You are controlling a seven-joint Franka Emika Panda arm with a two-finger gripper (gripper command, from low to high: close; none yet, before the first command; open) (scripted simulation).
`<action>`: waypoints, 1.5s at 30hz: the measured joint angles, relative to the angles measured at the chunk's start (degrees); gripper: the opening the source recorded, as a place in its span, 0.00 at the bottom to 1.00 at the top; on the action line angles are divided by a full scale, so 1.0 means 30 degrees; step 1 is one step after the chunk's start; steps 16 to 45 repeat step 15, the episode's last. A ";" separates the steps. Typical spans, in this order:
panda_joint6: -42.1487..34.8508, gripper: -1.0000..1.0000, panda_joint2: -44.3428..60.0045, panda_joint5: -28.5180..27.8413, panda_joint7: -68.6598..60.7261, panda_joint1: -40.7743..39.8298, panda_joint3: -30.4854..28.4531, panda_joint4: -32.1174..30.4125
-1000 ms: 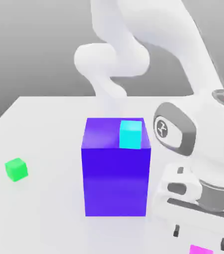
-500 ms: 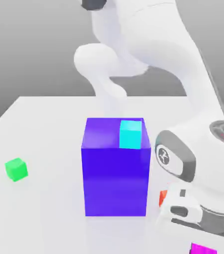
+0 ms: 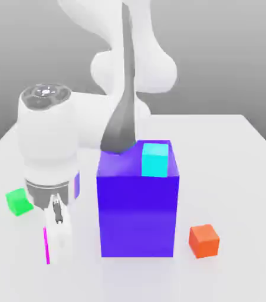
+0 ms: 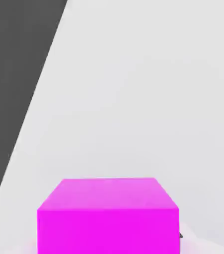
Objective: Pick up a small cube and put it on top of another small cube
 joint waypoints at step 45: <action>0.4646 1.00 -0.0059 0.3476 0.2643 -0.7108 -0.2792 -0.4640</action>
